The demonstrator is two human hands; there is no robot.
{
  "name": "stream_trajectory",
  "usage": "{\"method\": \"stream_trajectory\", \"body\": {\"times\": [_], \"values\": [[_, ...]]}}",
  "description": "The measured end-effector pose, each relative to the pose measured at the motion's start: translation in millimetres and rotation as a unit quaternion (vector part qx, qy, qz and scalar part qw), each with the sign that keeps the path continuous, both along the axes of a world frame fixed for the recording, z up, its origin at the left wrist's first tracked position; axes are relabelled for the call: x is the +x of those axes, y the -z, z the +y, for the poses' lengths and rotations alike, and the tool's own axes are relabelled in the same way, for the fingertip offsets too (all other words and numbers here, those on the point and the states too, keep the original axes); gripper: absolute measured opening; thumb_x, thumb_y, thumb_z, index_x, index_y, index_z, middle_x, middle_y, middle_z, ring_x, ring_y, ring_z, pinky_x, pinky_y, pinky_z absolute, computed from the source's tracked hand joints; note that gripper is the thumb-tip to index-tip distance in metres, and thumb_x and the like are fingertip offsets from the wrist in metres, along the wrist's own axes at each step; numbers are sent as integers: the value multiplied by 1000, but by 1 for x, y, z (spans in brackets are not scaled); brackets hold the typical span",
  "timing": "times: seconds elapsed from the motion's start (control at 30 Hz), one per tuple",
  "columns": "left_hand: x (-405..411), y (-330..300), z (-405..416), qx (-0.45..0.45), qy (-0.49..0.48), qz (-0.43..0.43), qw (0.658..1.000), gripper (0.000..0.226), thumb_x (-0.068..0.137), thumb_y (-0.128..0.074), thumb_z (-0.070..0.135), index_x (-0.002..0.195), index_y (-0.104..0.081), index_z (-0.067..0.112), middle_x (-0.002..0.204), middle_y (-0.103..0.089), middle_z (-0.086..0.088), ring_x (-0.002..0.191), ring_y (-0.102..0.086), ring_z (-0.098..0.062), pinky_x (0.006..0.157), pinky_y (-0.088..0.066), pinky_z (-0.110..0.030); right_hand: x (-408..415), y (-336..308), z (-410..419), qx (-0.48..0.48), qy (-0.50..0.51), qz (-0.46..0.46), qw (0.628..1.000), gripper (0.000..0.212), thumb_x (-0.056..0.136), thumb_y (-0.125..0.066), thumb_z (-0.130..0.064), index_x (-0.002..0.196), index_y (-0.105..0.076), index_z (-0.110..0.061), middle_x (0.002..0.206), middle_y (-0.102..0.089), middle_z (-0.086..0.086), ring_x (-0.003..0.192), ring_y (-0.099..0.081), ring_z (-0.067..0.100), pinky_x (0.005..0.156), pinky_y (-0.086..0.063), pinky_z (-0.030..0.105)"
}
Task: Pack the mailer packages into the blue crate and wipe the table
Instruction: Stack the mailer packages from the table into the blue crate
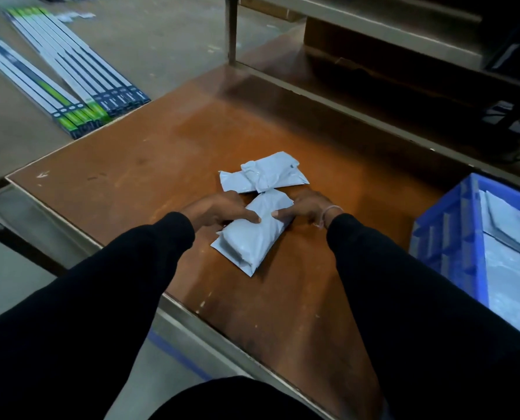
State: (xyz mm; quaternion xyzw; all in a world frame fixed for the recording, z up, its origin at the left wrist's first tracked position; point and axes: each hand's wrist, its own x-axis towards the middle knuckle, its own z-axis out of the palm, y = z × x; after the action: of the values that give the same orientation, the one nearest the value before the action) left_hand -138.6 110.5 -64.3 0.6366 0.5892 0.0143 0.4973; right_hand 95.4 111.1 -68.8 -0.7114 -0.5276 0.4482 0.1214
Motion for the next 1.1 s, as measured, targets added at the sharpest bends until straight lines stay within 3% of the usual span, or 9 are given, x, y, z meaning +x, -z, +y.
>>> {"method": "stream_trajectory", "body": {"times": [0.13,0.3,0.4,0.47,0.53,0.63,0.8,0.97,1.1], "values": [[3,-18,2,-67,25,-9,997,39,85,-74,43,108,-69,11,103,-74,-6,92,-71,-22,69,-54,-30,15,-20,11,-81,-15,-5,997,57,66,-90,-43,114,-70,-21,99,-67,2,70,-54,14,51,-43,18],[-23,-31,6,-76,31,-61,995,31,82,-72,36,100,-68,11,100,-73,-12,87,-71,-26,75,-55,-35,14,-22,36,143,75,-58,985,10,71,-72,-13,78,-65,-13,76,-60,5,69,-57,24,53,-40,28],[-48,-29,7,-86,3,-117,989,21,90,-67,24,108,-66,11,103,-73,-12,87,-73,-28,73,-58,-35,-2,-14,52,244,-3,-104,964,36,78,-68,0,109,-68,-19,115,-59,8,108,-60,30,78,-50,29],[-65,-27,4,-97,-29,-156,983,21,93,-62,19,112,-67,9,104,-74,-13,88,-73,-30,74,-58,-36,-14,-10,56,254,-66,-137,955,66,80,-68,3,137,-56,-25,140,-40,11,129,-41,34,104,-45,38],[-82,-20,3,-106,-95,-208,968,29,92,-60,21,115,-68,6,106,-73,-17,90,-70,-34,79,-55,-39,-22,-1,60,258,-136,-226,929,79,80,-72,-5,148,-43,-33,146,-29,11,133,-29,37,112,-37,45],[-99,-9,1,-102,-189,-260,941,42,88,-65,30,121,-67,5,113,-71,-23,95,-68,-38,87,-53,-45,-27,13,63,294,-194,-351,868,69,77,-78,-27,139,-49,-34,144,-36,12,125,-35,39,100,-41,45],[-103,-4,0,-63,-259,-291,919,70,69,-83,39,130,-65,10,132,-66,-23,101,-70,-36,87,-58,-49,-27,5,53,356,-182,-428,811,53,72,-78,-38,121,-60,-26,126,-52,5,108,-43,33,80,-42,39],[-80,-12,-6,-55,-267,-334,902,56,81,-80,38,128,-65,10,120,-72,-20,91,-75,-32,73,-61,-42,-2,-32,37,354,-121,-445,813,49,81,-71,-24,128,-57,-21,129,-58,5,120,-44,32,89,-40,42],[-43,-28,-5,-38,-245,-346,905,41,96,-68,34,127,-61,7,110,-74,-15,82,-77,-23,62,-61,-34,31,-70,25,339,-10,-335,879,55,81,-67,-53,122,-59,-18,118,-62,8,110,-55,31,84,-45,39]]}}
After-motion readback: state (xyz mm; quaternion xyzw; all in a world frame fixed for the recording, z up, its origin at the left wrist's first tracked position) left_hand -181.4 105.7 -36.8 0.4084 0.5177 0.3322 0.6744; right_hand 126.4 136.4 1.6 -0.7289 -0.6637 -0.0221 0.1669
